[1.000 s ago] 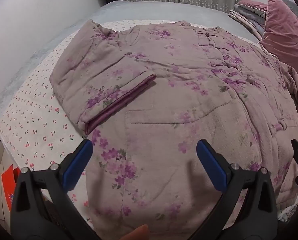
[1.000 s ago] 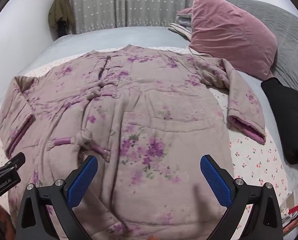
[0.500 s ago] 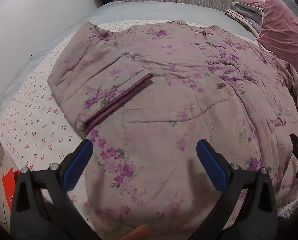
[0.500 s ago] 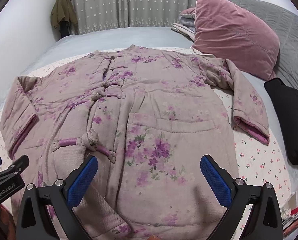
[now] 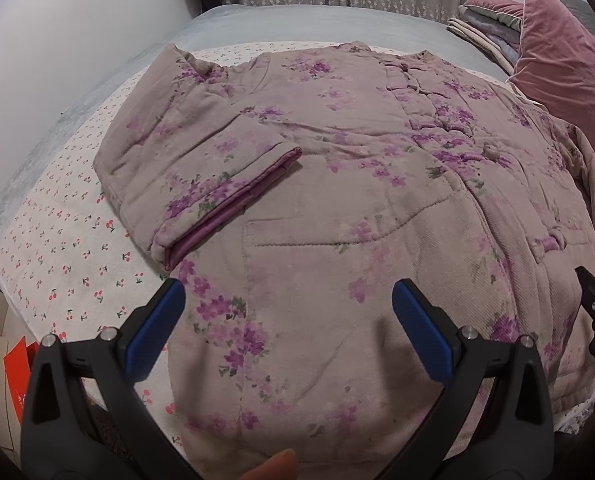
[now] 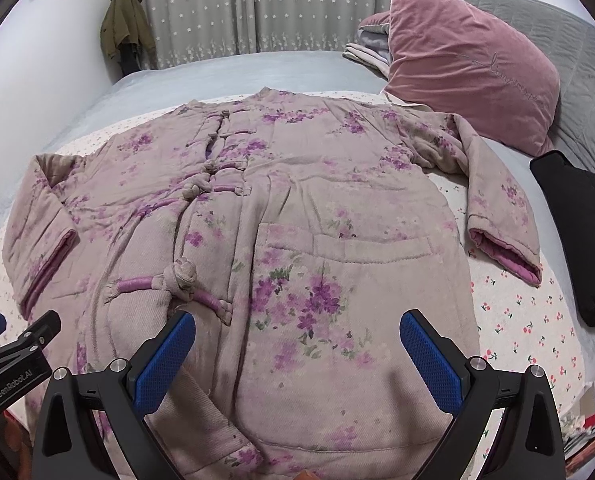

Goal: Fold large clothes

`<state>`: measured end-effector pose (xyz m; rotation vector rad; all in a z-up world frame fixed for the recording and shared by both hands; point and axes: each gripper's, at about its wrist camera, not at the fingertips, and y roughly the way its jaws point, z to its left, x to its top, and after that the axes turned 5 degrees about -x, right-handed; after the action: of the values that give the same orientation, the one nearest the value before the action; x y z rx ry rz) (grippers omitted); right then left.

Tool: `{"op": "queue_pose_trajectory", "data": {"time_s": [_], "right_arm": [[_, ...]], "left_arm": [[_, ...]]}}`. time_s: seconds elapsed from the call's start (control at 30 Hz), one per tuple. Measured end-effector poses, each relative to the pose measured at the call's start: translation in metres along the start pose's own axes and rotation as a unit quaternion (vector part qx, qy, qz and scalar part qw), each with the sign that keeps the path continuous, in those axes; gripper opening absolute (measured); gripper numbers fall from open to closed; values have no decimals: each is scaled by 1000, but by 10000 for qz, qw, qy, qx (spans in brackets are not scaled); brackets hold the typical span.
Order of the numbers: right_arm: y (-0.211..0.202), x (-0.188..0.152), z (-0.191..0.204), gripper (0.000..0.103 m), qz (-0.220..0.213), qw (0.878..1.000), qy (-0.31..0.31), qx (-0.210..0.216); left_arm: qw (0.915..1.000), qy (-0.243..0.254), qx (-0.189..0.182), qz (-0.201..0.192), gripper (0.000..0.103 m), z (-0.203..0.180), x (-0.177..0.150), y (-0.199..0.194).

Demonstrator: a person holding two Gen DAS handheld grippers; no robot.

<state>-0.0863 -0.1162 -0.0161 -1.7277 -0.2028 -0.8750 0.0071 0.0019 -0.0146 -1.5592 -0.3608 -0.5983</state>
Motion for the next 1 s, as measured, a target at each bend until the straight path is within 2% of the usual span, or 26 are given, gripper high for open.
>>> {"op": "queue_pose_trajectory", "data": {"time_s": [1.0], "right_arm": [[3, -2, -1, 103, 35, 10000, 7, 19]], "left_arm": [[10000, -42, -39, 12, 103, 3, 0, 0]]}}
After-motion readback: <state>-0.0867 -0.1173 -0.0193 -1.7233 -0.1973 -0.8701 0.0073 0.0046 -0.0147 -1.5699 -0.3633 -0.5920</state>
